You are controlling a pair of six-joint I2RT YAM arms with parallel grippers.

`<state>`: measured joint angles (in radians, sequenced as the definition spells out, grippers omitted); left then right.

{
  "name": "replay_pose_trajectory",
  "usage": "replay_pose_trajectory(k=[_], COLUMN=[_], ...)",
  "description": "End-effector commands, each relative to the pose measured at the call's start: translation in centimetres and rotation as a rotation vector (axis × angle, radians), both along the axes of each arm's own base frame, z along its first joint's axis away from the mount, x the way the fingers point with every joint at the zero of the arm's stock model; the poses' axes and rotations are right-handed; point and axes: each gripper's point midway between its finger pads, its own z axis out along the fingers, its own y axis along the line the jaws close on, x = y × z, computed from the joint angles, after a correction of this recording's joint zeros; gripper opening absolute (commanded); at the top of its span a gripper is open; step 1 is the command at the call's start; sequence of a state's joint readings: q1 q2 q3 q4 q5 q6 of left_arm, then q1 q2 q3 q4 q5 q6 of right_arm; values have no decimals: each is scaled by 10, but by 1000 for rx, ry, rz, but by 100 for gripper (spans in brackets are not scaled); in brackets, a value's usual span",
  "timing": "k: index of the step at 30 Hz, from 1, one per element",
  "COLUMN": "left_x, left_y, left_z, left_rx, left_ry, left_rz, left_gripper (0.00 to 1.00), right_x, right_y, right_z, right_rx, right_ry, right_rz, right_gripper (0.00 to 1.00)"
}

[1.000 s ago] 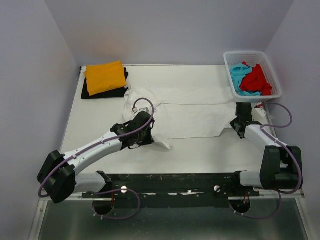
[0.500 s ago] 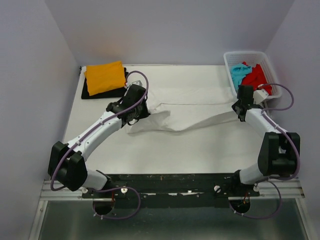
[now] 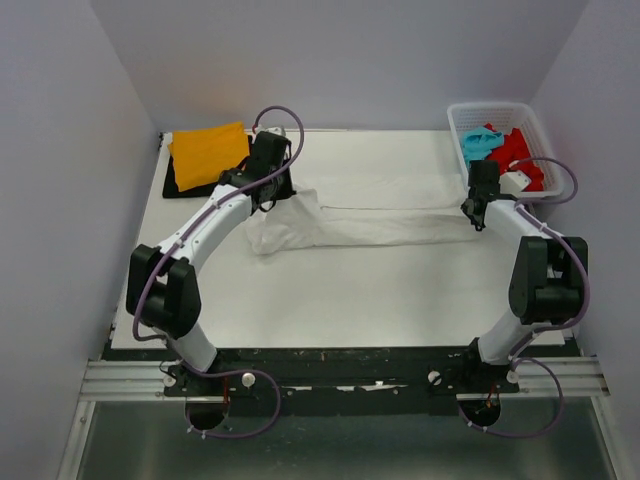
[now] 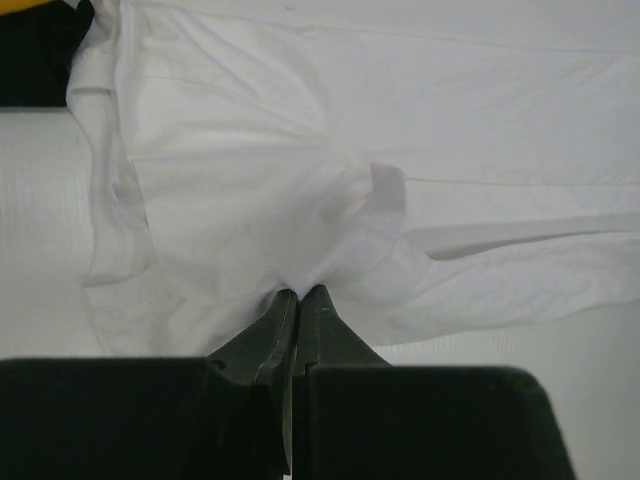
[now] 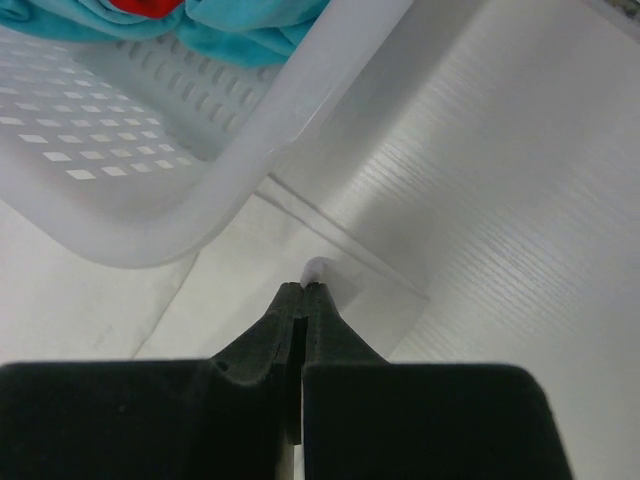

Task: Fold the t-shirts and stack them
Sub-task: Fold the other side of the tshirt into a rectangle

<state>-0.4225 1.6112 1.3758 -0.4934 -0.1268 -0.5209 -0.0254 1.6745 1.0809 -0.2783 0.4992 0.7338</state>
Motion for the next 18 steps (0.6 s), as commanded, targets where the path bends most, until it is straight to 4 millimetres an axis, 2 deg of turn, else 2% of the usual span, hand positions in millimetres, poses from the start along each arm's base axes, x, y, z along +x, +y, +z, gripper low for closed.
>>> replay_pose_trajectory(k=[1,5,11,12,14,15,17,18], left_x=[37,53,71,77,90,97,112,114], left_y=[3,8,11,10,11,13,22,26], left_z=[16,5,-11,-13,-19,-22,-27,-27], left_rx=[85,96,96,94,88,85,80,75], left_ry=[-98,-56,-19,-18,9,28,79,100], left_rz=[-59,-60,-57,-57,-56,-45,0,14], left_gripper=[0,0,0,4,22,34,53,67], right_x=[1,6,24,25,29,31,33,33], right_y=[-11,-11,-7,-7,-7,-7,-7,-5], right_z=[6,10,-3,-5,-8,-8,-4,-2], right_rx=[-46,-54,-33,-30,-29,-30,-26,-18], right_ry=[-11,-32,-15,-14,-15,-14,-18,-18], right_rz=[-61,-50,-25,-28,-37,-37,-38,-31], right_gripper=[1,1,1,1,1,3,10,14])
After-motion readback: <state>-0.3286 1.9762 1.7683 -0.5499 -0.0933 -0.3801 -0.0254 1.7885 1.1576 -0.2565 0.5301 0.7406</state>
